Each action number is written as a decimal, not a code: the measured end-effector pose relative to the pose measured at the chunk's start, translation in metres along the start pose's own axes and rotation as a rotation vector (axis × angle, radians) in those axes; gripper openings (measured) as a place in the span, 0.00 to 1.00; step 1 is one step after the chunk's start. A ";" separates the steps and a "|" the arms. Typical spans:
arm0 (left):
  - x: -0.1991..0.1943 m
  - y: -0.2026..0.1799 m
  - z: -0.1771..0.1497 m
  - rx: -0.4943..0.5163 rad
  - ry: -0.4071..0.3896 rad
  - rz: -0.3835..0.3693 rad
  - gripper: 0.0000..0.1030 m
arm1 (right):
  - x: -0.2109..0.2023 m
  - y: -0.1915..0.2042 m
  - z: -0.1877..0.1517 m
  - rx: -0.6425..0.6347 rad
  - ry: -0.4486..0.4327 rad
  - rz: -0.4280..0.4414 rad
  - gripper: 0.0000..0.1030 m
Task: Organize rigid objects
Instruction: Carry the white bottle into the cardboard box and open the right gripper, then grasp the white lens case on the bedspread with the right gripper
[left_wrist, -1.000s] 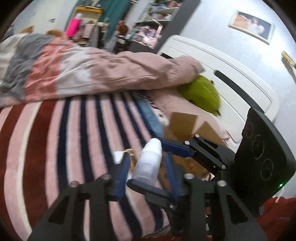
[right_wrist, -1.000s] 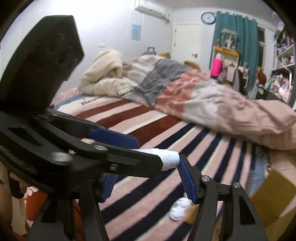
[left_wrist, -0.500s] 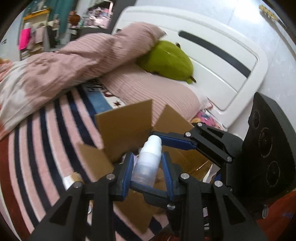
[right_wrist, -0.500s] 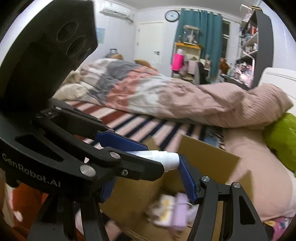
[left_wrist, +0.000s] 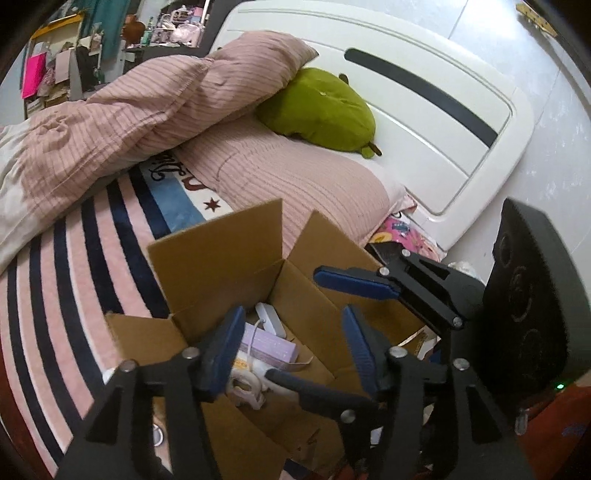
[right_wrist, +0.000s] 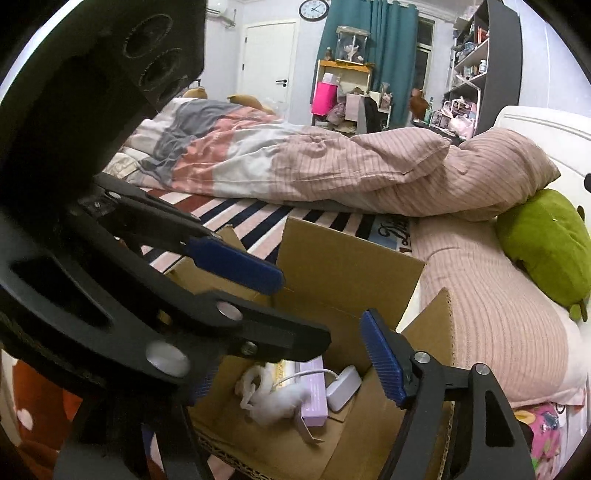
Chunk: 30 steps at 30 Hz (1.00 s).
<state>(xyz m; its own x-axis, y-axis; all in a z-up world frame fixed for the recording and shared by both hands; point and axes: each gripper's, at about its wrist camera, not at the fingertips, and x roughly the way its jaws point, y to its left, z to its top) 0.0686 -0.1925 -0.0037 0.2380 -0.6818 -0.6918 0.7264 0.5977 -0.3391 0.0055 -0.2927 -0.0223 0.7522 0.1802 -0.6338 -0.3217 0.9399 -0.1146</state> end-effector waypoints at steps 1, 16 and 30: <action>-0.003 0.002 -0.001 -0.006 -0.007 0.005 0.55 | 0.000 0.000 0.000 0.000 0.000 -0.001 0.66; -0.091 0.055 -0.054 -0.123 -0.164 0.189 0.62 | -0.006 0.032 0.019 -0.019 -0.026 0.022 0.67; -0.170 0.140 -0.176 -0.344 -0.253 0.512 0.72 | 0.054 0.174 0.044 -0.153 0.060 0.283 0.68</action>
<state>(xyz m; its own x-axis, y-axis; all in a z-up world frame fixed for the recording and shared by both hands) 0.0165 0.0816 -0.0460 0.6728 -0.3293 -0.6625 0.2448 0.9441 -0.2207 0.0155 -0.1070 -0.0430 0.5865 0.4064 -0.7006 -0.5993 0.7996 -0.0379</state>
